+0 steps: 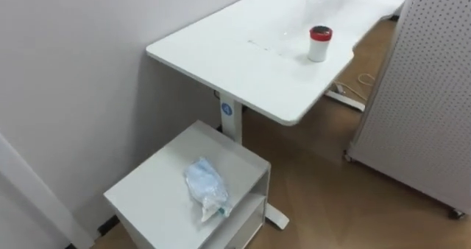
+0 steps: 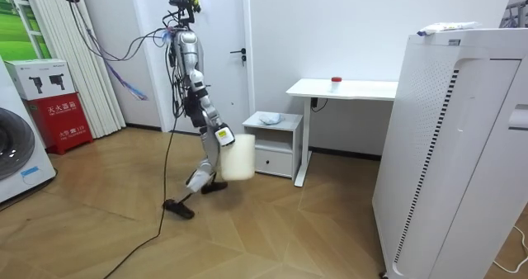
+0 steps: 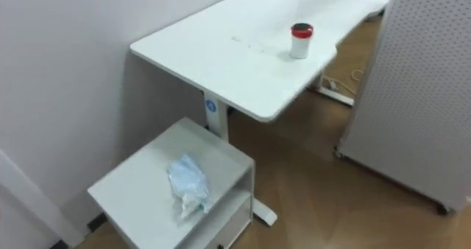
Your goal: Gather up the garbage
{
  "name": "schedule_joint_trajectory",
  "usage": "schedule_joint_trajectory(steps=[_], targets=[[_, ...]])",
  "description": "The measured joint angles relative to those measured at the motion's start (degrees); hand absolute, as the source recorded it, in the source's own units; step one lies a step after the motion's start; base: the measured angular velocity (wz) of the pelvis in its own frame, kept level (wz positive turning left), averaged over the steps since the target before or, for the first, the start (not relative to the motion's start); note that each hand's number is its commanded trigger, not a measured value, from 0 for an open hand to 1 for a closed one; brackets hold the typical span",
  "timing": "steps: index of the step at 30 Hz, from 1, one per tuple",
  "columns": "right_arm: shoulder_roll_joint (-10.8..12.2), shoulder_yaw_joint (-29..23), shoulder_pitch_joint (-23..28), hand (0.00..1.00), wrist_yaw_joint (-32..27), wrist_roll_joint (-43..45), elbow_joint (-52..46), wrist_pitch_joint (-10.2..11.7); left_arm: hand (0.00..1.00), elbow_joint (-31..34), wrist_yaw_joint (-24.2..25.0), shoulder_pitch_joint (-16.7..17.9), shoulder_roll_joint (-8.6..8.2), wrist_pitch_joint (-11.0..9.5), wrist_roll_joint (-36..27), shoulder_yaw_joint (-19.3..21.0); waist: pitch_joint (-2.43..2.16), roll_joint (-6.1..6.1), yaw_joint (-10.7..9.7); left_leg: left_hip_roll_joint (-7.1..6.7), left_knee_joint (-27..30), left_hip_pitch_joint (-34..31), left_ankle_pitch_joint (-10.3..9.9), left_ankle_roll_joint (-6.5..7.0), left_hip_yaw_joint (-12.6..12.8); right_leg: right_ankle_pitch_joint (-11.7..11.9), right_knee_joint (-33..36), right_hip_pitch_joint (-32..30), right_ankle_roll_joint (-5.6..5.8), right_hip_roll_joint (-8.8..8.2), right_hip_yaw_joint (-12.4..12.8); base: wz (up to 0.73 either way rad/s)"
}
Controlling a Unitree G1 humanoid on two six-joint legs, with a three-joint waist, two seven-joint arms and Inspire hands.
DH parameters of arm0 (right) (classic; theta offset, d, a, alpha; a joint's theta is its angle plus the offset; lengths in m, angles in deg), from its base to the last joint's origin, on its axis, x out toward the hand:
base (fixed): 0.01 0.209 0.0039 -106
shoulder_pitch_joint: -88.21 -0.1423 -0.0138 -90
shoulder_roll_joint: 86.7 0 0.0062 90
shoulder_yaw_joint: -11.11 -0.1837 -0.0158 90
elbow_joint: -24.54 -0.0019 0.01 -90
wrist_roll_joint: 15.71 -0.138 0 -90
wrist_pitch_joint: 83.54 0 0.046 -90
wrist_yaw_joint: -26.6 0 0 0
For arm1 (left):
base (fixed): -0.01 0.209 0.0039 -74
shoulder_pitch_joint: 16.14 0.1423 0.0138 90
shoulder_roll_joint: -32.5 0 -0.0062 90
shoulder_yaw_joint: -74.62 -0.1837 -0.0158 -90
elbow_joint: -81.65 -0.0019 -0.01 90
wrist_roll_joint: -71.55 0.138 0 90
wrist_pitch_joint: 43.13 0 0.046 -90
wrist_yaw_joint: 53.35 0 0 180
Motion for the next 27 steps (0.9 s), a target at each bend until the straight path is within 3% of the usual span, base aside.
schedule_joint_trajectory(steps=[3,5,7,8,10,11,12,17,19,21,27], targets=[[0.0,0.2,-1.0,1.00,-0.2,-0.6,-0.2,0.9,0.00,4.8,-3.3,-0.9,-0.01,-1.9,-0.4,-0.3,0.22,0.64,-0.1,1.16,-1.3,0.5,0.1,0.25,-0.2,-3.0,-2.9,-5.9,0.00,1.01,-2.4,-0.03],[-0.1,0.4,-1.1,1.00,-0.3,-1.6,-0.4,1.8,0.00,7.3,-5.6,-1.6,-0.10,-3.2,-0.4,-1.0,0.31,1.33,-0.1,2.01,-1.9,0.6,0.1,0.18,-0.2,-3.3,-9.4,-8.2,0.06,2.29,-2.2,-0.08],[-0.1,0.4,-1.1,1.00,-0.4,-1.8,-0.3,2.5,0.00,7.7,-7.2,-3.6,-0.37,-4.5,-0.4,-1.5,0.12,1.67,-0.3,2.29,-2.6,0.5,0.3,-0.01,-0.8,-3.1,-15.8,-9.7,0.13,2.98,-2.2,0.00],[0.0,0.5,-1.7,1.00,-0.8,-1.9,-0.3,2.8,0.00,8.4,-8.4,-5.3,-0.44,-4.7,-0.3,-2.0,0.29,2.05,-0.6,2.55,-2.6,0.4,0.3,-0.05,-1.0,-2.2,-19.8,-10.5,-0.14,3.61,-2.1,0.07],[0.1,0.7,-2.5,1.00,-0.9,-2.1,0.8,3.1,0.00,9.2,-10.4,-7.9,-0.59,-5.6,-0.3,-2.6,0.42,2.25,-1.1,2.67,-3.2,0.2,0.4,-0.28,-1.1,2.0,-25.5,-11.0,-0.32,4.30,-2.1,0.08],[0.1,1.5,-3.3,1.00,-0.7,-2.1,1.8,3.2,0.00,9.1,-11.6,-9.4,-0.58,-6.5,-0.3,-3.2,0.41,2.40,-1.5,2.61,-3.7,0.3,0.5,-0.53,-1.3,5.9,-27.1,-10.9,0.25,4.81,-2.0,0.00],[0.0,2.2,-4.4,1.00,-0.7,-2.1,2.3,3.1,0.00,9.1,-12.4,-10.7,-0.61,-7.6,-0.4,-3.4,0.24,2.67,-1.4,2.78,-4.5,0.2,0.8,-0.99,-1.3,6.7,-28.0,-10.9,0.51,5.20,-2.4,-0.04],[-0.1,4.9,-8.5,1.00,-0.1,-1.8,4.2,2.8,0.00,5.1,-15.0,-17.9,-0.50,-8.7,-1.6,-5.2,0.80,3.31,-3.5,3.61,-5.0,-1.6,1.0,-1.75,-1.4,6.9,-29.0,-12.3,0.01,6.47,-2.2,-0.02],[-0.1,5.9,-9.9,1.00,0.0,-1.8,4.1,2.8,0.00,3.2,-15.5,-20.3,-0.06,-9.7,-3.2,-6.1,1.19,3.31,-4.2,3.84,-4.8,-2.7,0.9,-1.90,-1.5,6.8,-28.9,-13.4,-0.16,6.61,-2.1,-0.05],[-0.2,6.8,-11.5,1.00,-0.1,-1.8,4.4,2.8,0.00,1.1,-15.7,-23.5,0.96,-10.2,-4.3,-7.4,2.15,3.59,-5.0,4.12,-3.9,-5.0,1.0,-2.05,-1.0,7.0,-28.7,-15.8,-0.44,6.59,-1.7,-0.10],[-0.4,10.6,-14.2,1.00,-1.0,-2.0,4.2,3.2,0.00,0.0,-18.5,-28.6,2.37,-10.5,-5.6,-8.8,2.75,4.03,-6.7,4.30,-2.6,-10.0,1.0,-2.05,-0.5,6.9,-26.7,-21.4,-0.84,6.18,-2.3,-0.04]])
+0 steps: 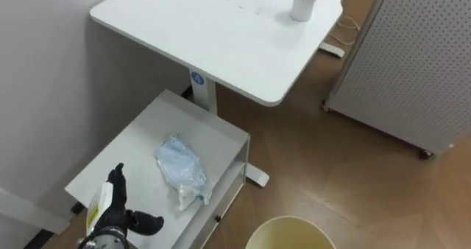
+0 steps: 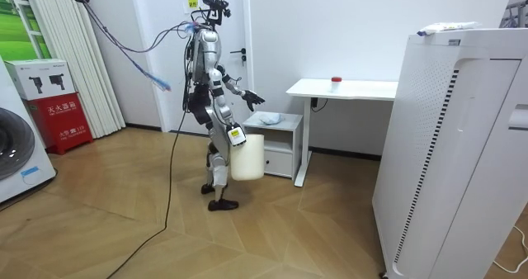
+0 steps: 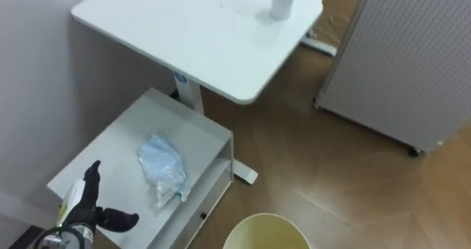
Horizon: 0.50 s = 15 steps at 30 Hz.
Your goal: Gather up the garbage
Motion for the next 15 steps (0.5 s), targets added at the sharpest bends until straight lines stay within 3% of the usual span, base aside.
schedule_joint_trajectory(steps=[4,9,15], targets=[[0.0,2.4,-0.9,1.00,-0.6,0.0,-0.4,0.9,0.00,-0.2,-2.1,-2.0,0.52,-0.6,-2.1,-1.0,0.34,-0.14,-0.3,0.23,0.4,-1.6,0.0,0.00,0.9,0.1,0.8,-2.2,-0.09,-0.13,0.0,-0.10],[0.0,4.6,-2.7,1.00,-1.7,-1.9,-0.7,1.2,0.00,-1.3,-3.7,-4.3,0.72,-0.5,-2.1,-4.0,1.39,-0.17,-1.4,0.48,2.4,-5.2,0.0,0.00,1.3,-0.2,3.1,-6.1,-0.64,-0.62,-0.3,-0.02],[-0.1,5.7,-3.1,1.00,-2.7,-2.7,-3.3,1.3,0.00,-2.1,-3.8,-4.8,0.80,-0.5,-1.4,-6.0,1.54,-0.34,-4.1,0.58,3.5,-9.1,-0.1,-0.08,1.3,-0.2,5.5,-10.3,-1.10,-0.65,0.0,0.00]])
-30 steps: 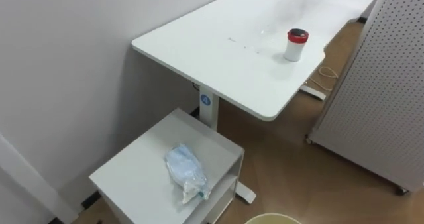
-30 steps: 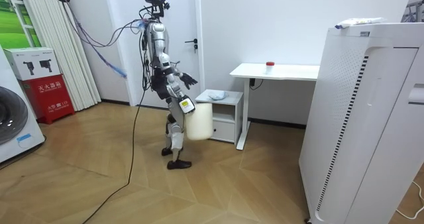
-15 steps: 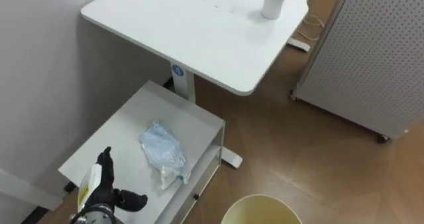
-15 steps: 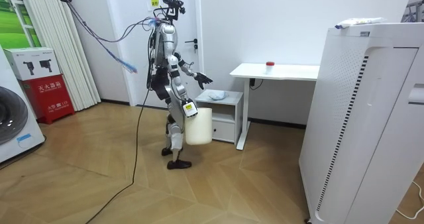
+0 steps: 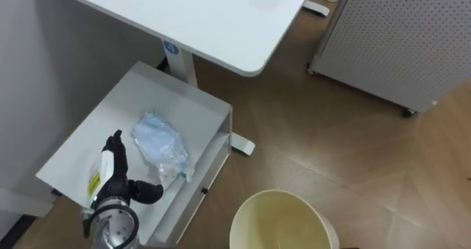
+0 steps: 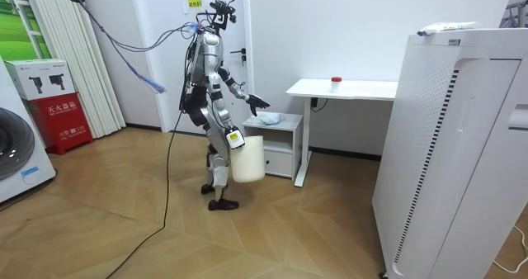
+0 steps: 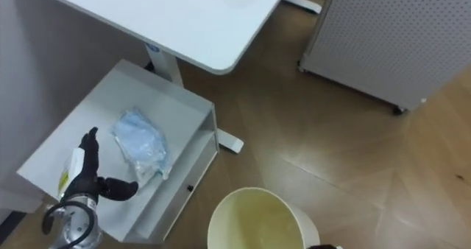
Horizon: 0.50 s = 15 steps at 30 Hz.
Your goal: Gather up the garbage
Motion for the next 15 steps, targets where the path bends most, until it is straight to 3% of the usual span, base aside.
schedule_joint_trajectory(steps=[9,15], targets=[[-0.3,2.1,0.2,1.00,-0.8,-3.3,-3.2,0.5,0.00,-2.3,-3.1,-1.7,0.63,0.0,1.3,-1.9,0.34,-0.28,-0.9,1.97,5.7,-4.7,-1.7,-0.85,0.0,-1.0,4.5,-4.4,-1.54,0.85,0.0,-0.03],[-0.4,3.5,0.2,1.00,-0.8,-7.1,-5.1,0.7,0.00,-2.4,-4.5,-2.1,1.98,0.2,8.4,-5.1,0.37,-0.35,-2.5,3.10,9.2,-8.4,-2.4,-1.61,-0.3,-2.1,7.8,-7.9,-2.78,1.22,-0.2,0.00]])
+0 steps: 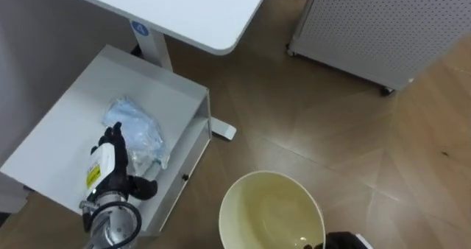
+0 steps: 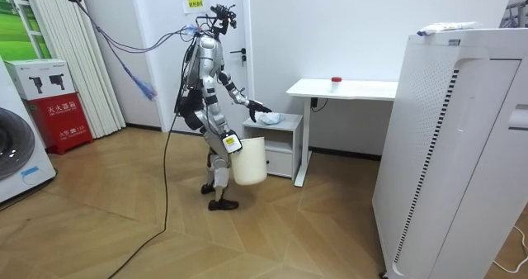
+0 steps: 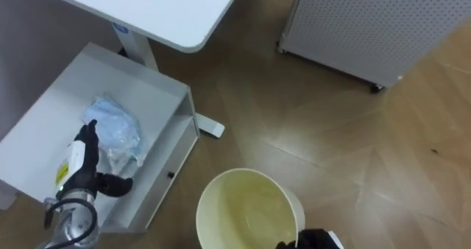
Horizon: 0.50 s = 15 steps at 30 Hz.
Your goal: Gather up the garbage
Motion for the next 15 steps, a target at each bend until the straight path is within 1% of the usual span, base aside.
schedule_joint_trajectory(steps=[2,3,5,7,8,10,11,13,14,15], targets=[[0.0,0.0,-0.1,1.00,0.0,-0.1,-0.4,0.1,0.00,0.0,0.0,-0.2,0.04,0.2,1.8,-0.5,0.03,-0.05,-0.6,0.21,0.7,-0.8,-0.1,-0.17,0.0,-0.2,0.8,-0.9,-0.33,0.07,0.0,-0.03],[0.0,0.0,-0.1,1.00,0.0,-0.2,-0.5,0.4,0.00,0.0,0.0,-0.7,0.14,0.3,2.8,-1.2,0.04,-0.06,-0.6,0.54,1.4,-1.5,-0.3,-0.35,0.0,-0.3,1.4,-1.6,-0.53,0.28,0.1,-0.05],[0.0,0.0,-0.2,1.00,0.0,-0.2,-0.9,0.5,0.00,0.0,-0.1,-1.4,0.14,0.4,4.5,-1.2,0.09,-0.17,-1.0,0.92,2.3,-2.5,-0.5,-0.53,0.0,-0.6,2.2,-2.5,-0.94,0.49,0.1,-0.03],[-0.1,-0.3,-0.2,1.00,0.1,-0.2,-1.2,0.5,0.00,0.0,-0.1,-1.9,0.17,0.6,5.7,-1.2,0.14,-0.24,-1.5,1.02,3.0,-3.1,-0.6,-0.71,0.0,-1.1,3.1,-3.3,-1.27,0.39,0.0,0.03],[0.0,-0.6,-0.2,1.00,0.1,-0.1,-1.6,0.4,0.43,0.0,-0.1,-1.9,0.41,1.0,6.9,-1.2,0.14,-0.24,-2.1,1.01,3.5,-3.6,-0.7,-0.84,0.0,-1.5,3.5,-3.8,-1.44,0.17,-0.2,0.04],[-0.1,-0.8,-0.2,1.00,0.3,-0.4,-2.3,0.2,0.71,-0.1,-0.1,-2.2,0.58,1.6,7.9,-1.2,0.15,-0.24,-2.4,1.16,4.1,-4.3,-0.8,-1.06,0.0,-1.8,4.4,-4.6,-1.70,0.14,-0.2,0.02],[-0.2,-0.7,-0.1,1.00,0.4,-1.0,-3.0,-0.2,1.00,-0.3,-0.1,-2.3,0.63,1.8,8.2,-1.3,0.15,-0.24,-2.6,1.19,4.4,-4.6,-0.9,-1.12,0.0,-2.1,4.8,-5.0,-1.82,0.07,-0.2,0.00],[-0.6,-0.6,-0.1,1.00,0.5,-1.2,-3.9,-0.2,1.00,-0.6,-0.2,-2.9,0.80,2.4,8.5,-1.6,0.15,-0.24,-2.7,1.32,5.2,-5.6,-1.0,-1.20,0.0,-2.4,5.6,-5.9,-1.96,0.01,-0.3,0.04],[-1.1,-0.5,-0.1,1.00,0.6,-1.3,-4.6,-0.2,1.00,-1.2,-0.2,-3.8,0.98,2.8,9.4,-1.9,0.24,-0.09,-2.7,1.86,6.1,-6.6,-1.2,-1.27,0.0,-2.5,6.0,-6.5,-2.14,0.12,-0.7,0.09],[-1.5,-0.1,0.1,1.00,0.6,-1.5,-5.6,-0.2,1.00,-1.2,-0.3,-4.5,1.35,3.2,10.3,-2.7,0.24,-0.10,-2.8,2.05,6.7,-7.5,-1.3,-1.28,-0.1,-2.6,6.6,-7.2,-2.30,0.05,-1.1,0.10]])
